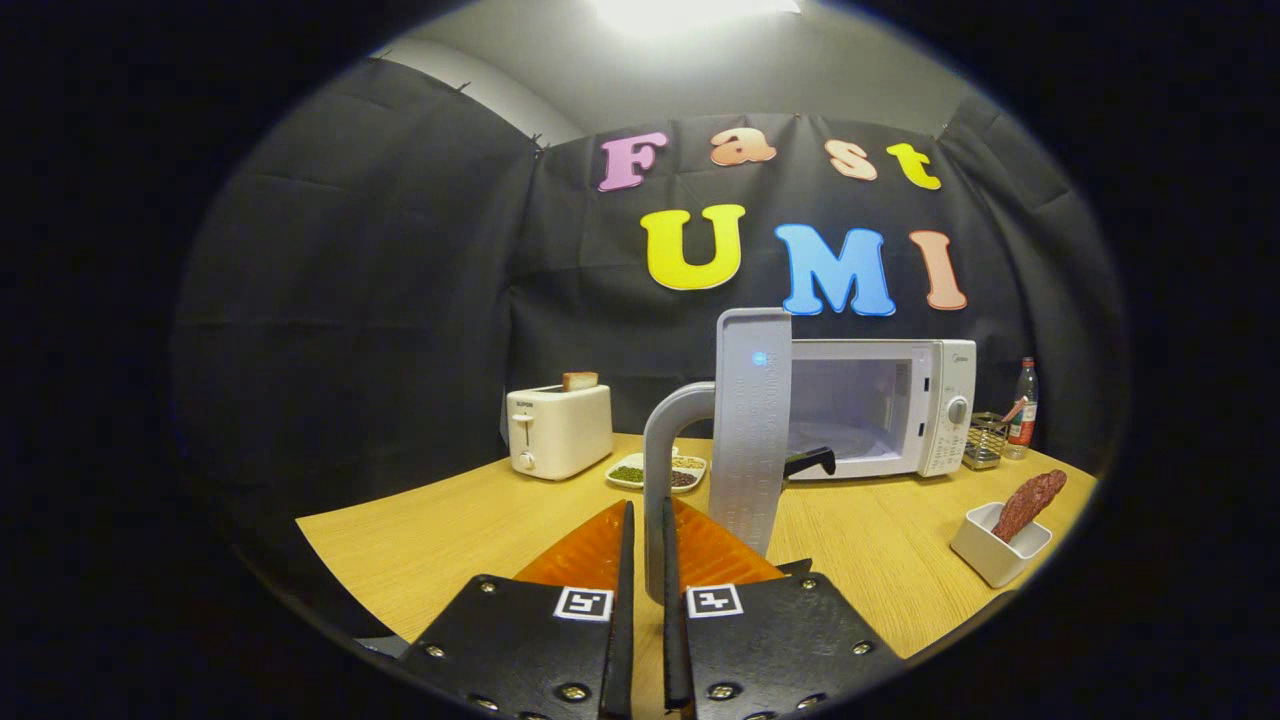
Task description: Open the microwave, put the food inside, and close the microwave door.
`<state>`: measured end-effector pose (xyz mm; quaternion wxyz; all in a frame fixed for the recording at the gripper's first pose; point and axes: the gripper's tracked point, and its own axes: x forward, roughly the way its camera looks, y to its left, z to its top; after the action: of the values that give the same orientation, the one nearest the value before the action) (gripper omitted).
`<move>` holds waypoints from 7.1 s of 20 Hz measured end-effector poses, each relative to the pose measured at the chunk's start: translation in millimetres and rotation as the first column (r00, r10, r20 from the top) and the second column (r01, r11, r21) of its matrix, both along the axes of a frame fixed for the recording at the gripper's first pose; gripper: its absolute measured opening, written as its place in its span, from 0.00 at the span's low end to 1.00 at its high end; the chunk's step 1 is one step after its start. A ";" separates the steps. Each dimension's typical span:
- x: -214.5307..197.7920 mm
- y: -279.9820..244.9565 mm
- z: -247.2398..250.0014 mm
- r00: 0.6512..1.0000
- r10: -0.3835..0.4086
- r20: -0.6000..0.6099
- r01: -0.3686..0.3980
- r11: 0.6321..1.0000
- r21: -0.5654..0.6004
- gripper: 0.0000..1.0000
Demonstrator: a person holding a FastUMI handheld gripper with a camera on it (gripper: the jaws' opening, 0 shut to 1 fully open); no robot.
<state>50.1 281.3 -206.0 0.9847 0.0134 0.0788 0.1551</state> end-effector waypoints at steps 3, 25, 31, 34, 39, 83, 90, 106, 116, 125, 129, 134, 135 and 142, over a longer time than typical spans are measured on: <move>-10.0 -12.3 7.9 0.999 0.042 0.012 -0.042 0.999 -0.003 0.12; 20.4 -402.9 -33.6 0.900 -0.415 -0.135 0.416 0.909 -0.022 0.71; 42.7 -396.4 -69.3 0.900 -0.279 -0.335 0.387 0.866 0.318 0.72; 56.7 -384.5 -83.4 0.900 -0.215 -0.380 0.369 0.838 0.401 0.72; 65.7 -369.6 -87.7 0.919 -0.123 -0.375 0.313 0.805 0.503 0.32; 375.3 -196.4 -34.1 0.933 -0.191 -0.306 0.313 0.850 0.424 0.11; 403.0 -184.1 -51.9 0.936 -0.218 -0.277 0.317 0.866 0.388 0.11; 392.3 -220.9 -58.2 0.906 -0.363 -0.217 0.400 0.902 0.161 0.96; 249.0 -209.8 43.1 0.974 -0.206 -0.099 0.224 0.948 0.227 0.96; 146.1 -251.9 45.1 0.988 -0.106 -0.109 0.126 0.974 0.191 0.96; 108.7 -250.0 35.2 0.993 -0.054 -0.109 0.070 0.986 0.148 0.96; 63.8 -215.5 35.8 0.998 0.038 -0.058 -0.032 0.994 0.100 0.96; 56.4 -208.0 36.5 0.997 0.056 -0.047 -0.051 0.994 0.101 0.96; 20.5 -174.6 33.4 0.994 0.112 -0.002 -0.112 0.993 0.034 0.96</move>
<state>70.6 106.7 -172.6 0.9739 0.0257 0.0786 0.2112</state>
